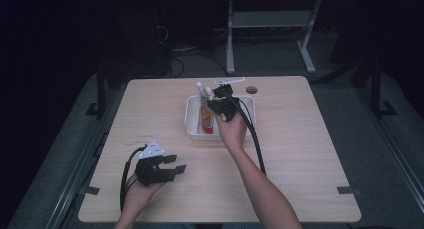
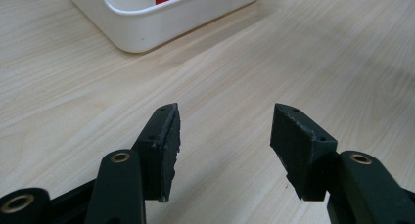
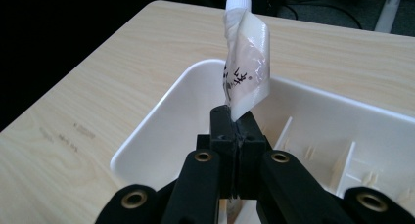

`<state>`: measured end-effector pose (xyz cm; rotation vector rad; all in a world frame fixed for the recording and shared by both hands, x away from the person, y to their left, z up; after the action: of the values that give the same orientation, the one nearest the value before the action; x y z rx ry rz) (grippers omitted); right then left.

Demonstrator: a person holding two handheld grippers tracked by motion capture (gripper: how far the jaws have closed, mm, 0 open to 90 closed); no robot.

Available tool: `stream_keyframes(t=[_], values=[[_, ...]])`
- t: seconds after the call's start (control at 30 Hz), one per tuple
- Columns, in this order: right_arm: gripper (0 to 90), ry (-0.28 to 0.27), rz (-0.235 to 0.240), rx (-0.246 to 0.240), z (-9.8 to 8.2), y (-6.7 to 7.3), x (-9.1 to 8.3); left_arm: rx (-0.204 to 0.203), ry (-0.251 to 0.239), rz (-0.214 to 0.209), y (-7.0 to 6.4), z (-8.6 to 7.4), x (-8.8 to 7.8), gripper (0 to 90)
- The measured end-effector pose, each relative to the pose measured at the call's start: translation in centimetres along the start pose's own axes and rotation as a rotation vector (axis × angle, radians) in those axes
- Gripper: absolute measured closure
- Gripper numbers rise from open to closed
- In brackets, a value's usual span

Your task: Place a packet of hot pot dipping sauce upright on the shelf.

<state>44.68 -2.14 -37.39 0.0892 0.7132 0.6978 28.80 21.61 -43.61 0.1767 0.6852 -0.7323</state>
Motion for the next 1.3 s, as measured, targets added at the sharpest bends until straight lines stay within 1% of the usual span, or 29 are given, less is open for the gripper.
stream_keyframes(t=[0.1,0.17,0.27,0.33,0.4,0.43,0.5,0.67,0.7,0.8,1.0,1.1,1.2,1.23,1.27,1.3], values=[[88.0,0.006,0.003,-0.011,-0.3,0.1,-0.3,0.0,0.0,0.0,0.0,0.0,0.0,43.7],[87.9,0.021,0.006,-0.037,-0.7,0.1,-0.8,0.002,0.002,-0.001,0.0,0.0,0.1,43.8],[87.7,0.03,0.017,-0.04,-1.1,0.1,-1.1,0.004,0.005,-0.001,-0.1,0.0,0.1,43.8],[87.5,0.035,0.02,-0.054,-1.3,0.1,-1.3,0.005,0.008,-0.002,-0.1,0.0,0.1,43.7],[87.4,0.037,0.025,-0.053,-1.4,0.1,-1.4,0.007,0.008,0.0,-0.1,0.0,0.2,43.7],[87.5,0.045,0.035,-0.055,-1.8,0.2,-1.6,0.005,0.008,0.0,-0.1,0.0,0.2,43.7],[87.6,0.05,0.041,-0.065,-2.0,0.3,-1.7,0.006,0.009,0.002,0.0,0.0,0.2,43.7],[87.2,0.062,0.056,-0.083,-2.4,0.8,-1.9,0.007,0.011,0.002,0.0,-0.1,0.2,43.7],[87.0,0.066,0.059,-0.08,-2.4,0.9,-1.9,0.007,0.012,0.002,0.0,-0.1,0.2,43.7],[86.1,0.07,0.066,-0.088,-2.6,0.9,-1.9,0.007,0.014,0.001,0.0,-0.1,0.3,43.7],[80.5,0.078,0.098,-0.084,-2.8,0.7,-2.3,0.009,0.017,0.0,-0.1,-0.1,0.3,43.5],[77.6,0.082,0.105,-0.082,-2.9,0.6,-2.5,0.009,0.017,0.0,-0.1,-0.1,0.4,43.5],[71.5,0.081,0.12,-0.075,-2.8,0.3,-2.6,0.009,0.018,0.0,-0.1,-0.1,0.5,43.4],[69.4,0.077,0.123,-0.065,-2.7,0.3,-2.6,0.009,0.018,0.0,-0.2,-0.1,0.5,43.4],[66.8,0.073,0.121,-0.069,-2.7,0.2,-2.6,0.009,0.018,0.0,-0.2,-0.1,0.5,43.4],[66.8,0.073,0.121,-0.069,-2.7,0.2,-2.6,0.01,0.02,0.0,-0.1,-0.1,0.5,43.4]])
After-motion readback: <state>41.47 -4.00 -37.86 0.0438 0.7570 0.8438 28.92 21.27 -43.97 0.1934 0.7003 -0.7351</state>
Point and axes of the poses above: each handheld gripper's, and its own axes: x roughly forward along the jaws, z roughly out of its top, y roughly to its left, the point moved 1 cm from there along x, roughly forward along the jaws, and after that the axes turned 6 degrees about z, right-handed, at the moved point
